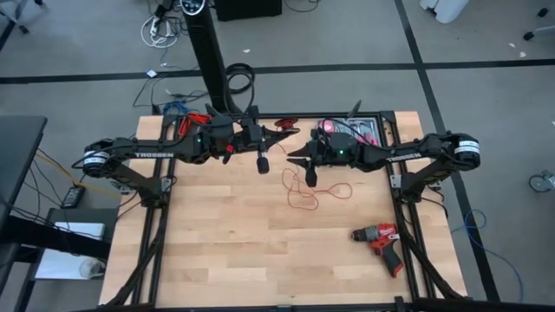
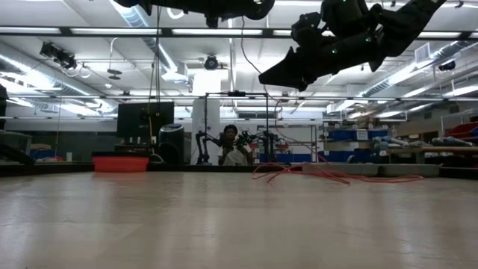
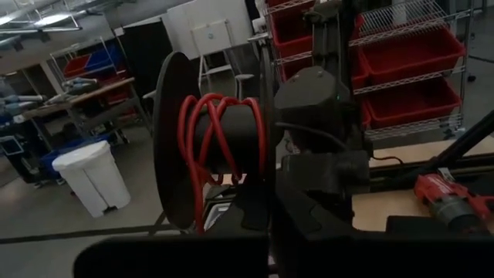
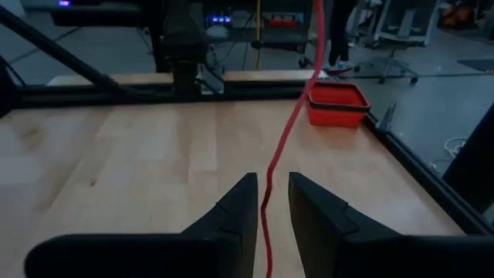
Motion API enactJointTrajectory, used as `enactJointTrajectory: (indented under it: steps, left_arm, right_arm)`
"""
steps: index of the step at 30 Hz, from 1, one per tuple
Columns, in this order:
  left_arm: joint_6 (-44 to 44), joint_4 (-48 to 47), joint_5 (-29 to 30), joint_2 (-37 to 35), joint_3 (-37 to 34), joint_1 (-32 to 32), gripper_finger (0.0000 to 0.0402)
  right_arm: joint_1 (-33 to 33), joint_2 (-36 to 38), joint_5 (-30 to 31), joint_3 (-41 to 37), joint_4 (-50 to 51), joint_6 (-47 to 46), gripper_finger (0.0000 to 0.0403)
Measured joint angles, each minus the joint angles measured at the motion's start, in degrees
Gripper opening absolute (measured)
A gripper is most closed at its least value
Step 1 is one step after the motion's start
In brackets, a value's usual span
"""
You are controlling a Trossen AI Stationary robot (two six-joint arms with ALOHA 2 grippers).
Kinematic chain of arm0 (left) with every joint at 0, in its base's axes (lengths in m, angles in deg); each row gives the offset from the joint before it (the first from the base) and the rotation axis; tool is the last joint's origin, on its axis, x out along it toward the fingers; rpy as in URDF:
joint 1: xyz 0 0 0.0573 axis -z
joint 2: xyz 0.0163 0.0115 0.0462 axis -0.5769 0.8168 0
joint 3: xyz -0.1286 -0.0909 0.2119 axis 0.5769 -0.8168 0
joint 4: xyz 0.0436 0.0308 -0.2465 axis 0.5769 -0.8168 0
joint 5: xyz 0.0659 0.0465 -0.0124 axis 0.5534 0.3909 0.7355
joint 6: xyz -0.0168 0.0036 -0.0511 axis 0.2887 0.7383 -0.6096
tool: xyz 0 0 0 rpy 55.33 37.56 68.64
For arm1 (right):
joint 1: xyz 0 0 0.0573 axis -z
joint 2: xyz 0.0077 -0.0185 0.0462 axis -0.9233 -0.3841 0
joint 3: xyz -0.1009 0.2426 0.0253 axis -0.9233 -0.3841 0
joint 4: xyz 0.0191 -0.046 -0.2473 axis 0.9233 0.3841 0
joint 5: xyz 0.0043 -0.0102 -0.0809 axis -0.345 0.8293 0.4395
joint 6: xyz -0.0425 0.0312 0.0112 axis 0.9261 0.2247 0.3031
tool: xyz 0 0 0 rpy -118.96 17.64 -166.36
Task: Coil cords
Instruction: Coil the red wire onto the black spool
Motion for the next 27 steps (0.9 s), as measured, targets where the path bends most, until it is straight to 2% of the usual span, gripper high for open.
enactJointTrajectory:
  steps: [18,23,27]
  left_arm:
    - [0.0,1.3,0.0,0.02,-0.09,0.0,0.0001]
    - [0.0,1.9,0.02,0.02,-0.11,0.0,0.0001]
    - [0.0,1.97,0.01,0.02,-0.11,0.0,0.0001]
  right_arm:
    - [0.04,-0.07,0.62,0.0,-0.13,-0.06,0.0071]
    - [0.04,-0.07,0.79,0.0,-0.16,-0.07,0.0051]
    - [0.04,-0.07,0.79,0.0,-0.09,-0.07,0.0019]
